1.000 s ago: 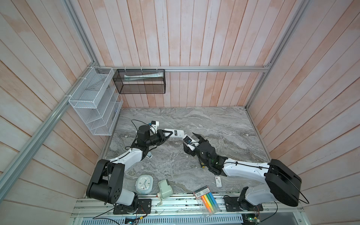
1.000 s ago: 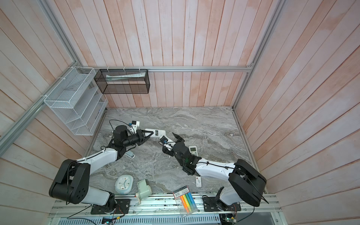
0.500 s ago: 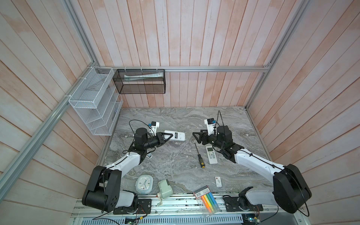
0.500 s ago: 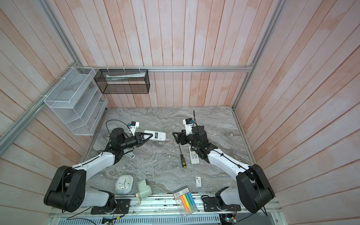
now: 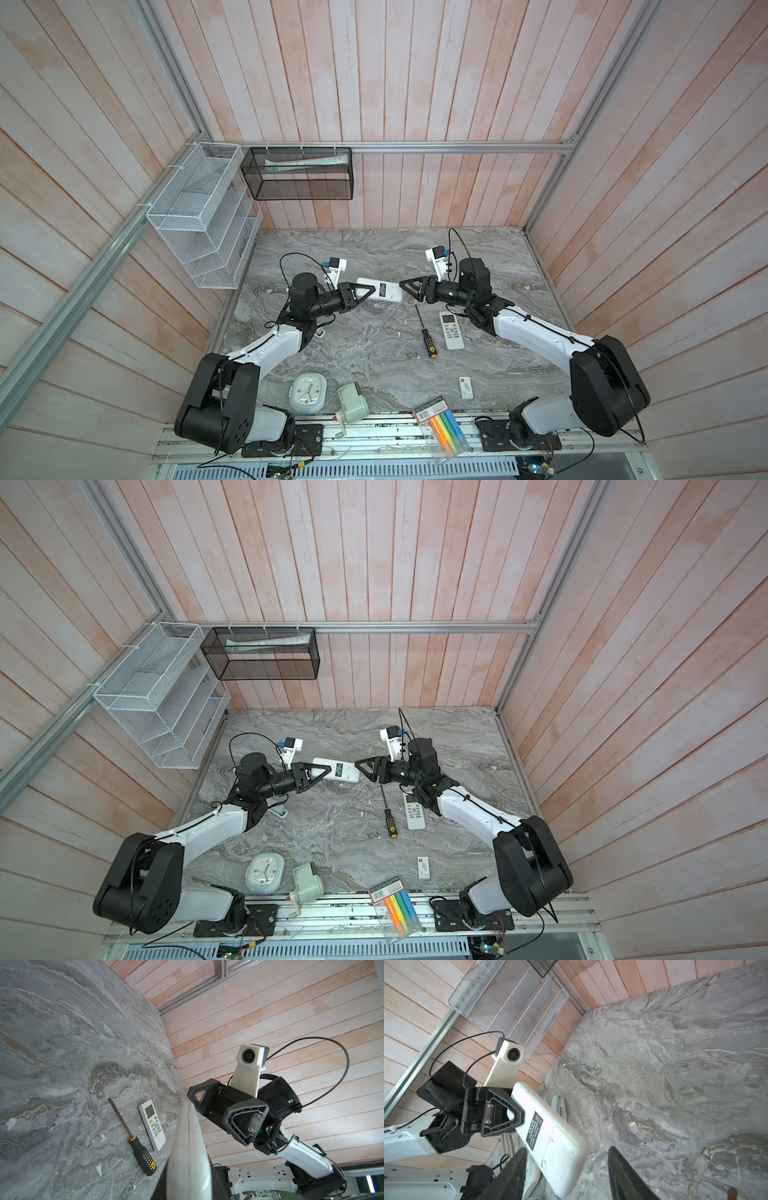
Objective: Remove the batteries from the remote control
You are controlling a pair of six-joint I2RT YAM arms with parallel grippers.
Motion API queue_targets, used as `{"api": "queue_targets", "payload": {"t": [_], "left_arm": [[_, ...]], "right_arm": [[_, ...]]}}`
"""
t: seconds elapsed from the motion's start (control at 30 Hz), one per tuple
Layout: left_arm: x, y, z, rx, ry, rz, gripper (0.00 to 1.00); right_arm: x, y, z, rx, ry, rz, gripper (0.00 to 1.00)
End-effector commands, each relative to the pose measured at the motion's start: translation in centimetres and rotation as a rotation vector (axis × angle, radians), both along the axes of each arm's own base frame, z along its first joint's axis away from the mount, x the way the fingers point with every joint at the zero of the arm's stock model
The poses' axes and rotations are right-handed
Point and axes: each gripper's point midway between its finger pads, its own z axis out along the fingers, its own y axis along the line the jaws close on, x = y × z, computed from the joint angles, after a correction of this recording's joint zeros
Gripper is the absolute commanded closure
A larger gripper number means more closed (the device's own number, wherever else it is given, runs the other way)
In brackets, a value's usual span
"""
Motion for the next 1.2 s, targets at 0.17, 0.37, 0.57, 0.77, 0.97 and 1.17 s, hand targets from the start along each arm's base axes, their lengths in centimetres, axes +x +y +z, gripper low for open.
{"api": "queue_targets", "payload": {"t": [0.17, 0.37, 0.57, 0.77, 0.97, 1.17], "left_arm": [[0.4, -0.5, 2.8, -0.039, -0.074, -0.029, 0.92], [0.5, -0.6, 3.2, -0.062, -0.073, -0.037, 0.92], [0.6, -0.7, 3.0, -0.070, -0.061, -0.042, 0.92], [0.6, -0.7, 3.1, -0.094, -0.049, -0.044, 0.92], [0.5, -0.7, 3.8, -0.130, -0.043, -0.049, 0.92], [0.7, -0.4, 3.8, -0.160, -0.023, -0.038, 0.92]], "right_arm": [[-0.6, 1.7, 0.5, 0.047, 0.028, 0.083, 0.41], [-0.4, 2.4, 0.3, 0.065, 0.048, 0.108, 0.49], [-0.5, 2.9, 0.8, 0.105, 0.050, 0.136, 0.51], [-0.4, 3.1, 0.6, 0.126, 0.067, 0.142, 0.57], [-0.4, 3.0, 0.5, 0.143, 0.084, 0.146, 0.64], [-0.3, 2.3, 0.4, 0.147, 0.092, 0.129, 0.67]]}}
